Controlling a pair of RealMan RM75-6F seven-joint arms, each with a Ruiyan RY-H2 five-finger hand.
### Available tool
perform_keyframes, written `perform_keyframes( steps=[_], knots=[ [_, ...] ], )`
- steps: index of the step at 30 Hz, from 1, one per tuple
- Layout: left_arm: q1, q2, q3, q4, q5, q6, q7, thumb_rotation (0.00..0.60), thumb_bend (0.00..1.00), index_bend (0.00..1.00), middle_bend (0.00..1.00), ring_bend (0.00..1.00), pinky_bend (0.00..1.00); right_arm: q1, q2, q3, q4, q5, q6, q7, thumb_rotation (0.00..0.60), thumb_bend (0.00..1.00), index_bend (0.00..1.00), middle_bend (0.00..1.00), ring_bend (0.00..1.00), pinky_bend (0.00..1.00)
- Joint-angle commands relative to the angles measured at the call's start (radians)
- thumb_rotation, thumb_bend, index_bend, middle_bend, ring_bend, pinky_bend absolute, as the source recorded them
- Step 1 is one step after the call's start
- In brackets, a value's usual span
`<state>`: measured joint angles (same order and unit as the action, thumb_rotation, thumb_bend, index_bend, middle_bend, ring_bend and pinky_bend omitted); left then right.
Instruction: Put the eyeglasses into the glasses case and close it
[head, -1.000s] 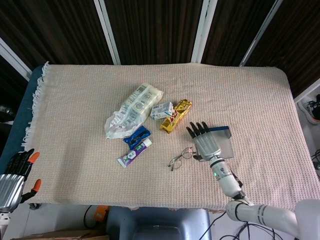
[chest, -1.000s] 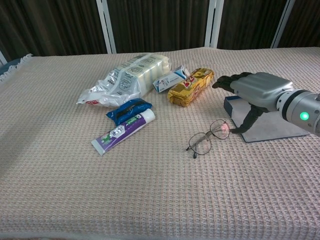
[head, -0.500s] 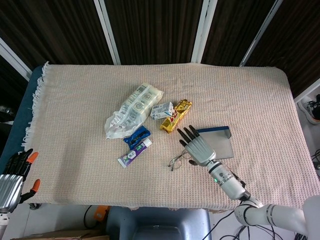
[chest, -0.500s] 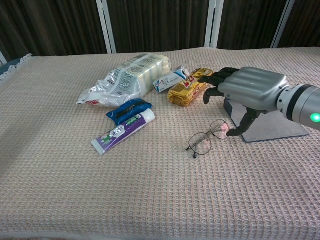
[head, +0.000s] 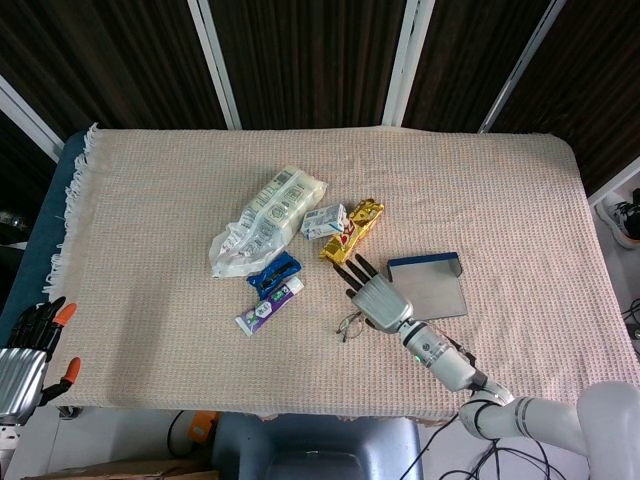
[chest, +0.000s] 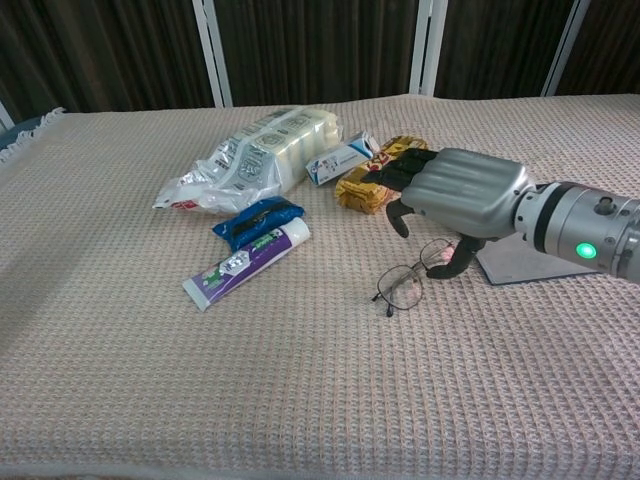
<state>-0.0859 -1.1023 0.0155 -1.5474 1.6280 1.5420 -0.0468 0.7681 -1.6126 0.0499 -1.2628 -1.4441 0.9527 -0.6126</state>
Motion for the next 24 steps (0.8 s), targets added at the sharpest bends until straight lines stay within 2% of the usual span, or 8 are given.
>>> perform_keyframes(
  steps=[1, 13, 24],
  knots=[
    [0.000, 0.000, -0.001, 0.000, -0.001, 0.000, 0.001, 0.600, 0.40, 0.00, 0.00, 0.00, 0.06, 0.008, -0.002, -0.006, 0.010, -0.011, -0.009, 0.005, 0.600, 0.42, 0.57, 0.00, 0.00, 0.00],
    [0.000, -0.002, -0.002, -0.006, -0.005, -0.005, 0.016, 0.600, 0.40, 0.00, 0.00, 0.00, 0.06, 0.023, -0.002, -0.016, 0.017, -0.024, -0.040, -0.007, 0.600, 0.46, 0.58, 0.00, 0.00, 0.01],
    [0.002, -0.001, -0.003, -0.008, -0.007, -0.003, 0.017, 0.600, 0.42, 0.00, 0.00, 0.00, 0.06, 0.024, -0.010, -0.025, 0.025, -0.027, -0.055, -0.006, 0.600, 0.56, 0.65, 0.00, 0.00, 0.02]
  ],
)
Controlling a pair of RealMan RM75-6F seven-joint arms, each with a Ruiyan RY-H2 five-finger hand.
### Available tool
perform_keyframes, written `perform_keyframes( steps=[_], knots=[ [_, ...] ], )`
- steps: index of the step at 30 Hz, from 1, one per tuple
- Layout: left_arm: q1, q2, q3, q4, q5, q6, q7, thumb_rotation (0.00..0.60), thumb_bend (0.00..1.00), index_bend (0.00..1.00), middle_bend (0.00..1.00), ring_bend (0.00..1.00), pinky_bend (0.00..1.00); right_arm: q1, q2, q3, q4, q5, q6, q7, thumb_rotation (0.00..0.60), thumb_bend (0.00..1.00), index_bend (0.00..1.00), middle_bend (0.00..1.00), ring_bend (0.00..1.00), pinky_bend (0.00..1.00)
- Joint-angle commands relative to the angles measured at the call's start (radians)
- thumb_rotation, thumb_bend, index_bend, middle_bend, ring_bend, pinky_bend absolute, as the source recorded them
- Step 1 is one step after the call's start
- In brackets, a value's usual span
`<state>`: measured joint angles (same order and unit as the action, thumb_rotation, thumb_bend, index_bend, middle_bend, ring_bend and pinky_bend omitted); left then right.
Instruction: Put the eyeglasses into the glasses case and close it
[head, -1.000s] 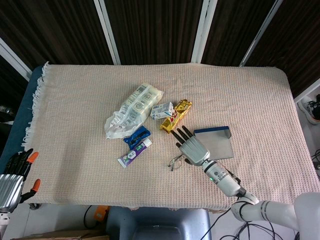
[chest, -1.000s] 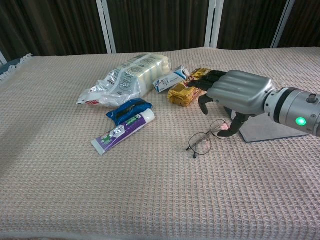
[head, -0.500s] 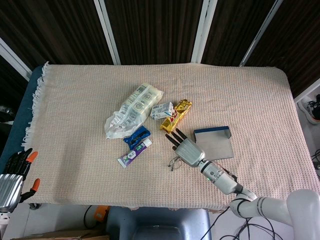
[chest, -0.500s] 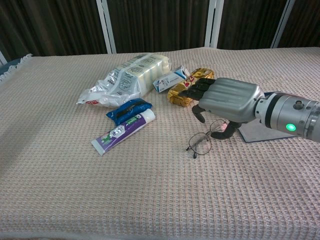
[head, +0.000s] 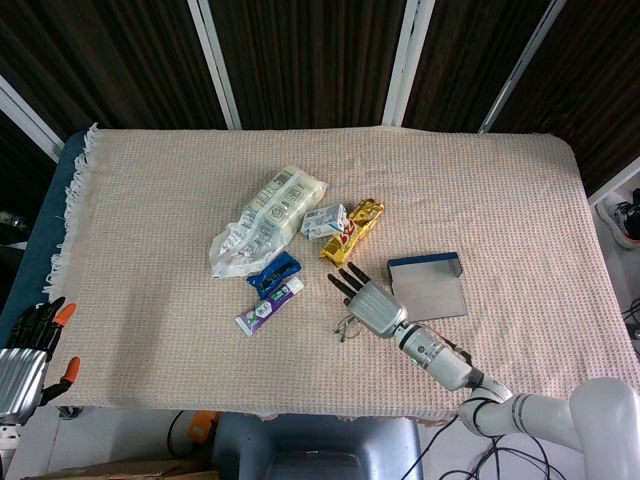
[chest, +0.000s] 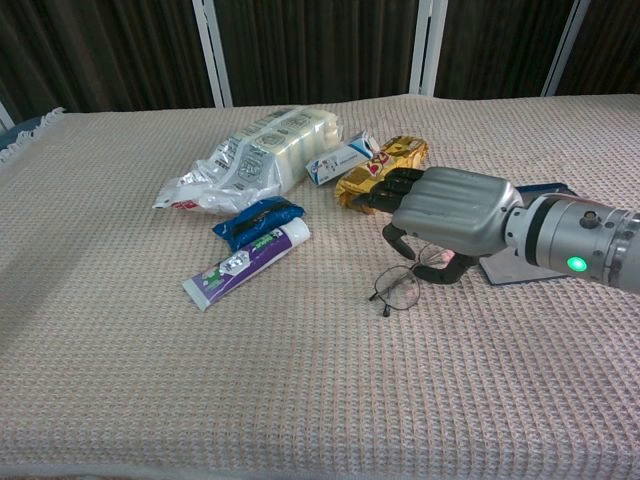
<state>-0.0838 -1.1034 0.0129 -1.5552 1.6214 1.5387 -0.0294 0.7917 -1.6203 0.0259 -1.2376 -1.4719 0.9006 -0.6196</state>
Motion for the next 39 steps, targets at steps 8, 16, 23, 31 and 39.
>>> perform_keyframes(
  steps=[8, 16, 23, 31, 39],
  knots=[
    [0.000, 0.000, -0.001, -0.001, -0.001, -0.002, 0.000, 0.600, 0.42, 0.00, 0.00, 0.00, 0.06, -0.002, -0.010, -0.004, 0.005, -0.002, -0.005, 0.014, 0.600, 0.58, 0.68, 0.00, 0.00, 0.04],
    [-0.001, 0.001, 0.000, 0.000, 0.001, -0.002, -0.002, 0.600, 0.42, 0.00, 0.00, 0.00, 0.06, -0.011, -0.019, -0.013, 0.024, -0.018, 0.012, 0.032, 0.600, 0.59, 0.75, 0.02, 0.00, 0.07],
    [0.000, 0.001, -0.001, 0.000, 0.001, -0.001, -0.005, 0.600, 0.42, 0.00, 0.00, 0.00, 0.06, -0.018, -0.024, -0.013, 0.032, -0.017, 0.015, 0.030, 0.600, 0.59, 0.75, 0.03, 0.00, 0.07],
    [-0.001, 0.002, -0.001, 0.001, 0.001, -0.001, -0.008, 0.600, 0.42, 0.00, 0.00, 0.00, 0.06, -0.027, -0.023, -0.010, 0.028, -0.028, 0.038, 0.050, 0.600, 0.59, 0.77, 0.04, 0.00, 0.08],
    [0.000, 0.002, -0.001, 0.003, 0.005, 0.002, -0.014, 0.600, 0.42, 0.00, 0.00, 0.00, 0.06, -0.037, 0.011, 0.001, -0.016, -0.040, 0.074, 0.066, 0.600, 0.60, 0.77, 0.04, 0.00, 0.08]
  ],
)
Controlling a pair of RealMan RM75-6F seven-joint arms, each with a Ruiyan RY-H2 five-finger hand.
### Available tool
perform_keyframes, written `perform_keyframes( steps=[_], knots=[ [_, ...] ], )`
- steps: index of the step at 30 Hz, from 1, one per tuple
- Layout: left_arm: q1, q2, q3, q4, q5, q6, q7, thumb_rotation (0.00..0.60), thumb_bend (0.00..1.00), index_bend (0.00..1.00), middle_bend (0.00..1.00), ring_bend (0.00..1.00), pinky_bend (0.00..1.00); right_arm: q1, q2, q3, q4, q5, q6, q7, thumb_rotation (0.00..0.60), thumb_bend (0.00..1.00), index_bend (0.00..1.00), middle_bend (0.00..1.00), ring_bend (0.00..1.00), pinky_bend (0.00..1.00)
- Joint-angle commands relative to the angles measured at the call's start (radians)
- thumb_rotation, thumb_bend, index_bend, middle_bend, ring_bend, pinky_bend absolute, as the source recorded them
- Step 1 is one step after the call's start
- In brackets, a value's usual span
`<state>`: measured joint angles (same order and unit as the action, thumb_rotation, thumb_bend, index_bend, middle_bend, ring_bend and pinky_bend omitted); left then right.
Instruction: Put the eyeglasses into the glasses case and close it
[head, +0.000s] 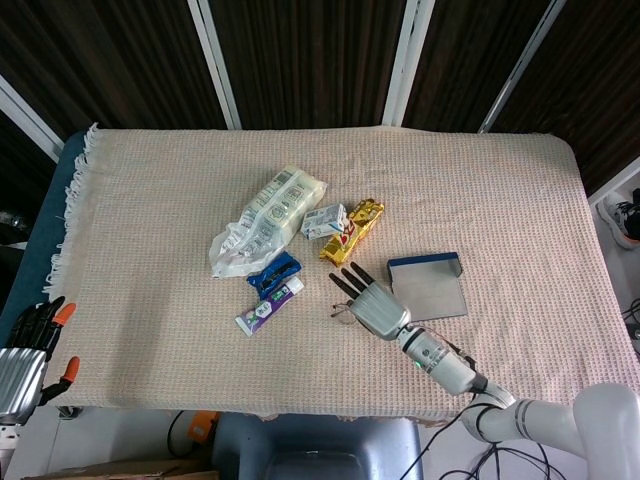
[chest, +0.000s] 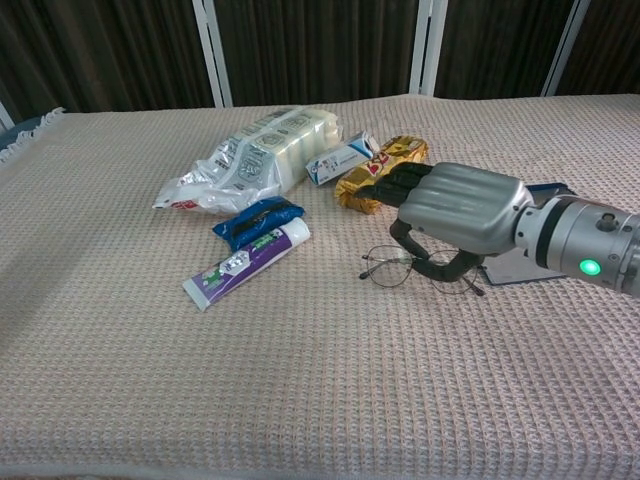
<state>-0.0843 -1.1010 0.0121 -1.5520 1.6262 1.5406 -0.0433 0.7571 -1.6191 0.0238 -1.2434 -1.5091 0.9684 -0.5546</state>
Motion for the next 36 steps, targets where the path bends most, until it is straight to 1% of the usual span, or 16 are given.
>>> perform_keyframes(
  steps=[1, 9, 13, 16, 20, 22, 25, 31, 36],
  knots=[
    [0.000, 0.000, 0.000, 0.000, 0.000, 0.001, 0.000, 0.600, 0.42, 0.00, 0.00, 0.00, 0.06, -0.004, 0.014, 0.004, -0.015, -0.003, 0.008, 0.001, 0.600, 0.60, 0.77, 0.04, 0.00, 0.08],
    [0.001, -0.002, 0.000, 0.000, 0.001, 0.002, 0.004, 0.600, 0.42, 0.00, 0.00, 0.00, 0.06, -0.030, 0.076, -0.002, -0.053, -0.018, 0.048, 0.022, 0.600, 0.60, 0.77, 0.04, 0.00, 0.08],
    [0.001, -0.004, 0.000, -0.002, 0.002, 0.002, 0.012, 0.600, 0.42, 0.00, 0.00, 0.00, 0.06, -0.057, 0.129, -0.027, -0.054, -0.046, 0.085, 0.049, 0.600, 0.60, 0.77, 0.04, 0.00, 0.08],
    [0.001, -0.007, -0.001, -0.005, -0.001, 0.001, 0.020, 0.600, 0.42, 0.00, 0.00, 0.00, 0.06, -0.079, 0.166, -0.053, -0.032, -0.074, 0.109, 0.066, 0.600, 0.60, 0.77, 0.04, 0.00, 0.08],
    [-0.002, -0.011, -0.003, -0.009, -0.005, -0.005, 0.032, 0.600, 0.42, 0.00, 0.00, 0.00, 0.06, -0.102, 0.191, -0.069, 0.015, -0.081, 0.119, 0.102, 0.600, 0.60, 0.77, 0.04, 0.00, 0.07],
    [-0.002, -0.012, -0.004, -0.011, -0.006, -0.006, 0.037, 0.600, 0.42, 0.00, 0.00, 0.00, 0.06, -0.112, 0.193, -0.072, 0.039, -0.081, 0.125, 0.128, 0.600, 0.60, 0.77, 0.04, 0.00, 0.07],
    [-0.003, -0.013, -0.004, -0.011, -0.007, -0.007, 0.038, 0.600, 0.42, 0.00, 0.00, 0.00, 0.06, -0.114, 0.193, -0.073, 0.049, -0.082, 0.127, 0.135, 0.600, 0.60, 0.77, 0.04, 0.00, 0.07],
    [-0.009, -0.018, -0.007, -0.017, -0.016, -0.022, 0.059, 0.600, 0.42, 0.00, 0.00, 0.00, 0.06, -0.122, 0.166, -0.077, 0.158, -0.093, 0.126, 0.211, 0.600, 0.60, 0.77, 0.04, 0.00, 0.07],
    [-0.011, -0.023, -0.010, -0.022, -0.023, -0.028, 0.076, 0.600, 0.42, 0.00, 0.00, 0.00, 0.06, -0.112, 0.114, -0.089, 0.261, -0.149, 0.161, 0.378, 0.600, 0.60, 0.77, 0.04, 0.00, 0.07]
  ],
)
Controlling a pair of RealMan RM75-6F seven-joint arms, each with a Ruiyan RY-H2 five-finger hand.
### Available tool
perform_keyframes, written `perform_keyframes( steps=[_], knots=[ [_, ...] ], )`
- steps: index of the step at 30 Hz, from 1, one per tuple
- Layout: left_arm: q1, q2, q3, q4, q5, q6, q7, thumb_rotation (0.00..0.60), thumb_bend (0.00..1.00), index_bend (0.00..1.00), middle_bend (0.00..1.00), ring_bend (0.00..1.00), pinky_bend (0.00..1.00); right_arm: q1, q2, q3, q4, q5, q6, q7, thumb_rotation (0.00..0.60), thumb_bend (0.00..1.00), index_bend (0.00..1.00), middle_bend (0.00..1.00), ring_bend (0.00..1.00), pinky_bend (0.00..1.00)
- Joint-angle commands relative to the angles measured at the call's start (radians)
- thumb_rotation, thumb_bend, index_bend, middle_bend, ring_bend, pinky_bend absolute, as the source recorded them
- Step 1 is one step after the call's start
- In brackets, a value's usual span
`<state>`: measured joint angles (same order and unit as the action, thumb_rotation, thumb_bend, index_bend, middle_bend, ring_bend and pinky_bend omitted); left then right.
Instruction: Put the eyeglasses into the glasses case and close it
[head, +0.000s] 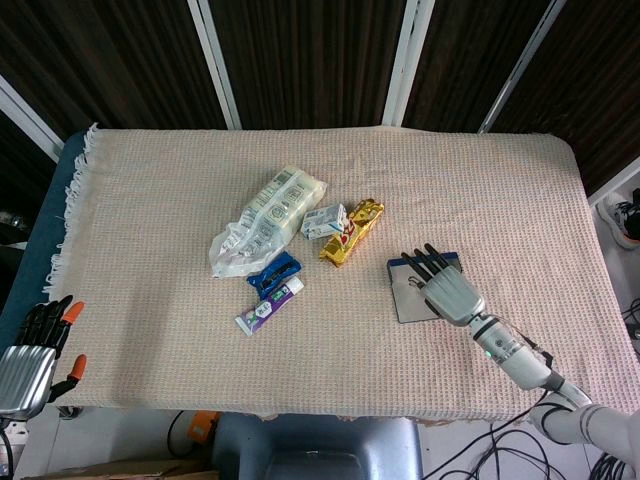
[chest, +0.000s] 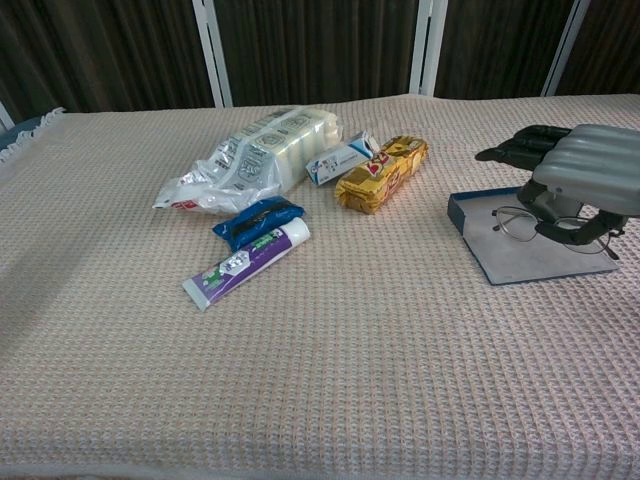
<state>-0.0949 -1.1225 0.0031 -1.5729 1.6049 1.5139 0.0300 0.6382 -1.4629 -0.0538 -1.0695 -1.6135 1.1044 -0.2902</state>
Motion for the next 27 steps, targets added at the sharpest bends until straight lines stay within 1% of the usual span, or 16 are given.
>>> perform_keyframes(
  steps=[1, 9, 11, 15, 19, 27],
  knots=[
    [0.000, -0.002, -0.001, -0.002, -0.003, -0.002, 0.007, 0.600, 0.42, 0.00, 0.00, 0.00, 0.06, 0.010, -0.056, -0.016, 0.116, -0.058, 0.031, 0.152, 0.600, 0.60, 0.77, 0.04, 0.00, 0.07],
    [-0.001, -0.009, -0.002, -0.006, -0.006, -0.003, 0.026, 0.600, 0.42, 0.00, 0.00, 0.00, 0.06, 0.013, -0.121, -0.045, 0.267, -0.127, 0.117, 0.404, 0.600, 0.60, 0.76, 0.04, 0.00, 0.07],
    [-0.002, -0.010, -0.003, -0.007, -0.008, -0.006, 0.031, 0.600, 0.42, 0.00, 0.00, 0.00, 0.06, 0.013, -0.130, -0.051, 0.292, -0.134, 0.125, 0.453, 0.600, 0.60, 0.76, 0.04, 0.00, 0.07],
    [-0.003, -0.014, -0.003, -0.010, -0.012, -0.011, 0.044, 0.600, 0.42, 0.00, 0.00, 0.00, 0.06, 0.010, -0.143, -0.073, 0.334, -0.140, 0.108, 0.564, 0.600, 0.60, 0.76, 0.04, 0.00, 0.07],
    [-0.005, -0.017, -0.004, -0.014, -0.016, -0.015, 0.056, 0.600, 0.42, 0.00, 0.00, 0.00, 0.06, 0.005, -0.158, -0.083, 0.382, -0.138, 0.091, 0.617, 0.600, 0.60, 0.76, 0.04, 0.00, 0.07],
    [-0.009, -0.021, -0.005, -0.020, -0.022, -0.024, 0.072, 0.600, 0.42, 0.00, 0.00, 0.00, 0.06, 0.008, -0.201, -0.077, 0.473, -0.121, 0.057, 0.663, 0.600, 0.60, 0.75, 0.04, 0.00, 0.07]
  ],
)
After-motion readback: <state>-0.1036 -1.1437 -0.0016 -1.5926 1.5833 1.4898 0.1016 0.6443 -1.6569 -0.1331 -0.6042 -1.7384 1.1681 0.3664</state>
